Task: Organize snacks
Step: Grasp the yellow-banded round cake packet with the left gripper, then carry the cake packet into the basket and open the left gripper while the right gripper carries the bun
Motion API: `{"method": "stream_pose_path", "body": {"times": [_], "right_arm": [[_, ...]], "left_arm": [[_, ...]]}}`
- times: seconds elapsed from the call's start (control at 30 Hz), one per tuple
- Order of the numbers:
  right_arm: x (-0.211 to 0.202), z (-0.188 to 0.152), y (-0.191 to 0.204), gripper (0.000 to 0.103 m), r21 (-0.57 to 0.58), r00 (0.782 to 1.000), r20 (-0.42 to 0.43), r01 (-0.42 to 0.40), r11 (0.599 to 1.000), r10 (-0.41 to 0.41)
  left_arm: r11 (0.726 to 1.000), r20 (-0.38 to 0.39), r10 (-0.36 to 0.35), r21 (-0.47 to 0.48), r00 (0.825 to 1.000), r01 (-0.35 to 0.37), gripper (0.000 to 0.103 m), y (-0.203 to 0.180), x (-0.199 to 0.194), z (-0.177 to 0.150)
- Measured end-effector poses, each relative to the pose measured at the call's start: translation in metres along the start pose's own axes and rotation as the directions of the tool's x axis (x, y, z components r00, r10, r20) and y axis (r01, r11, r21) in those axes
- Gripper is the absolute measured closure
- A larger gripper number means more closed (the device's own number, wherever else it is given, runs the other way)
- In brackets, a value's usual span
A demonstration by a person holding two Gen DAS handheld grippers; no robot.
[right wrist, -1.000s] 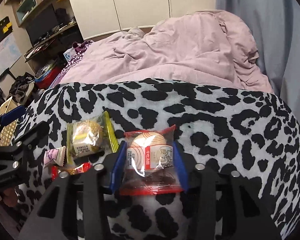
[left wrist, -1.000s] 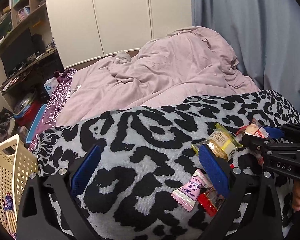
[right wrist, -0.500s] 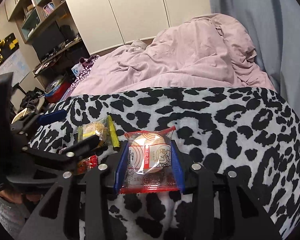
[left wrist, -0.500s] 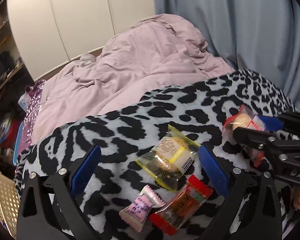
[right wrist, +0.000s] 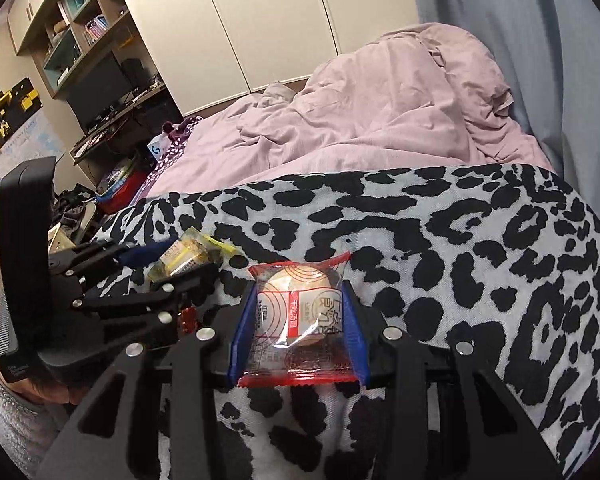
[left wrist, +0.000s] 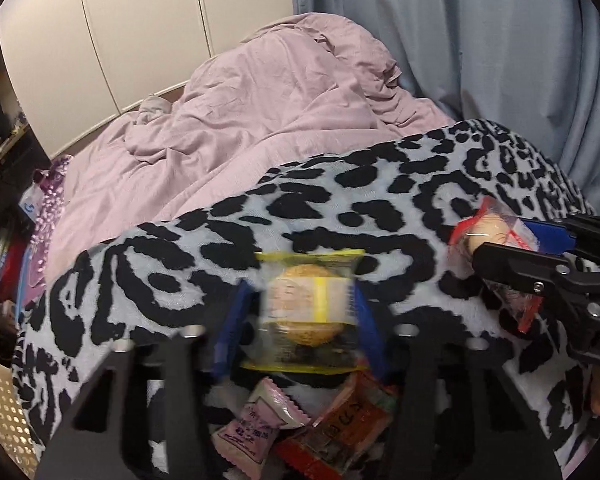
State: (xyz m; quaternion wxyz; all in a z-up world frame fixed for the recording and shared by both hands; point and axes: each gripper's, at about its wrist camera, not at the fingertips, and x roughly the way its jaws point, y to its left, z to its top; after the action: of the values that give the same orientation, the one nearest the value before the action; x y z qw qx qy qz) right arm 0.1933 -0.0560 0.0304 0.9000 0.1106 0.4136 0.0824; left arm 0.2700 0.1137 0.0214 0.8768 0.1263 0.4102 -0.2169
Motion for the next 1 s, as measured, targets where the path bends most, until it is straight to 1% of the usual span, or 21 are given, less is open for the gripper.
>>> {"method": "stream_pose_path", "body": {"times": [0.1, 0.3, 0.43, 0.57, 0.7, 0.8, 1.0], "right_arm": [[-0.004, -0.001, 0.001, 0.063, 0.001, 1.000, 0.009, -0.008, 1.000, 0.008], [-0.012, -0.002, 0.005, 0.063, 0.007, 0.999, 0.024, -0.026, 1.000, 0.026], [-0.019, -0.003, 0.012, 0.063, 0.002, 0.999, 0.033, -0.041, 0.999, 0.041], [-0.025, -0.003, 0.024, 0.063, -0.013, 0.997, 0.042, -0.057, 0.998, 0.057], [-0.030, -0.003, 0.036, 0.063, -0.030, 0.996, 0.050, -0.076, 0.997, 0.077], [-0.032, -0.004, 0.051, 0.063, -0.048, 0.994, 0.049, -0.092, 0.995, 0.095], [-0.034, -0.006, 0.082, 0.063, -0.091, 0.989, 0.042, -0.135, 0.987, 0.139]], "left_arm": [[1.000, 0.008, 0.014, -0.020, 1.000, -0.014, 0.063, 0.002, -0.005, -0.001], [0.998, 0.061, 0.022, -0.068, 0.998, -0.018, 0.063, 0.013, -0.028, -0.002], [0.994, 0.101, 0.055, -0.101, 0.993, -0.045, 0.063, 0.025, -0.049, -0.005], [0.986, 0.131, 0.107, -0.145, 0.986, -0.088, 0.063, 0.043, -0.073, -0.013], [0.971, 0.154, 0.152, -0.209, 0.976, -0.118, 0.063, 0.066, -0.097, -0.027], [0.953, 0.168, 0.199, -0.265, 0.965, -0.150, 0.063, 0.087, -0.117, -0.041], [0.906, 0.181, 0.294, -0.365, 0.938, -0.214, 0.063, 0.131, -0.161, -0.076]]}}
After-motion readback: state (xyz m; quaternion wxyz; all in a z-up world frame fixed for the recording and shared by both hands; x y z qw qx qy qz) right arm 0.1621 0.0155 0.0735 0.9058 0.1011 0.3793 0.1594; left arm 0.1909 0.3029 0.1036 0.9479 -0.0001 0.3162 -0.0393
